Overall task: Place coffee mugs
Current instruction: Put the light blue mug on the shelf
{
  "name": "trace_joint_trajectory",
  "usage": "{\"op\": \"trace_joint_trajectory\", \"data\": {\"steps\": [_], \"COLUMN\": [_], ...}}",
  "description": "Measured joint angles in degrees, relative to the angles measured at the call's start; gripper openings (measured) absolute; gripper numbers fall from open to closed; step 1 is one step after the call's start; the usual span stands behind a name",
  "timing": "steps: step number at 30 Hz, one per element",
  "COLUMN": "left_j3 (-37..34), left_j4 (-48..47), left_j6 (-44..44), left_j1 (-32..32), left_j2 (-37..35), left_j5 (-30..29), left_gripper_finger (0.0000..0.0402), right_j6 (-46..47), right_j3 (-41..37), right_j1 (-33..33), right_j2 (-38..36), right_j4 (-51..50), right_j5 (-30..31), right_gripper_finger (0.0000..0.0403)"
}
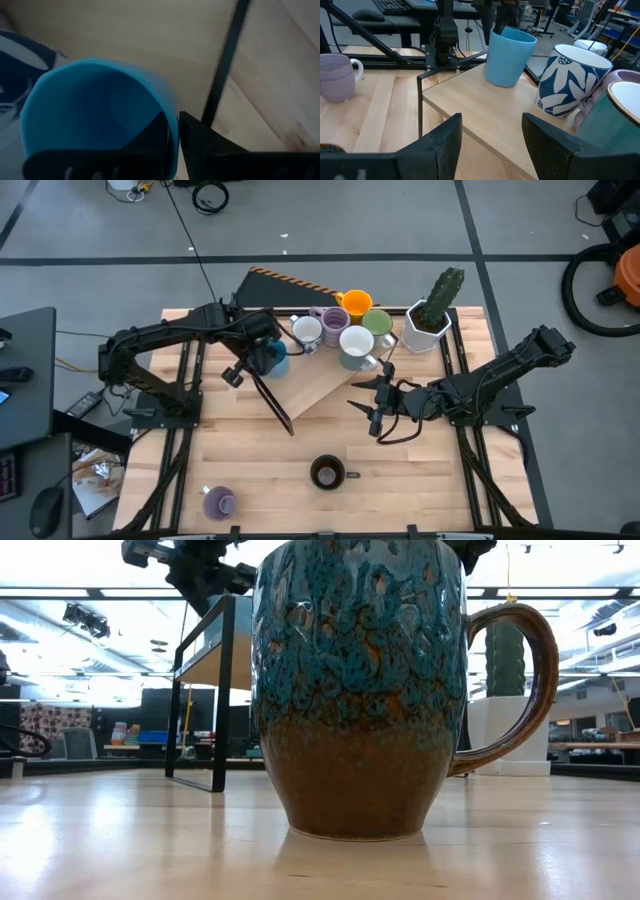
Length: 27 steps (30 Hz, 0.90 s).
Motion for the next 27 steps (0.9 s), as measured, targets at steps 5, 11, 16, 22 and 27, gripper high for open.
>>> {"op": "trace_joint_trajectory", "data": {"steps": [5, 11, 16, 22, 27], "left_j3": [0.0, 0.0, 0.0, 0.0, 0.0], "left_j4": [1.7, 1.7, 1.7, 2.7, 2.8], "left_j6": [-1.8, -2.0, -2.0, -4.2, -6.4], "left_j1": [0.0, -0.1, -1.1, -1.6, -1.9], "left_j2": [0.0, 0.0, 0.0, 0.0, 0.0], "left_j5": [0.0, 0.0, -0.2, -1.3, -3.2], "left_gripper_finger": [0.0053, 0.0053, 0.0054, 0.0089, 0.0136], "right_j6": [0.0, 0.0, 0.0, 0.0, 0.0], "right_j3": [0.0, 0.0, 0.0, 0.0, 0.0], "right_j1": [0.0, 0.0, 0.0, 0.0, 0.0], "right_j2": [0.0, 0.0, 0.0, 0.0, 0.0], "right_j4": [0.1, 0.1, 0.1, 0.1, 0.0], "right_j5": [0.0, 0.0, 0.0, 0.0, 0.0], "right_gripper_finger": [0.0212, 0.0212, 0.0212, 0.0212, 0.0212]}}
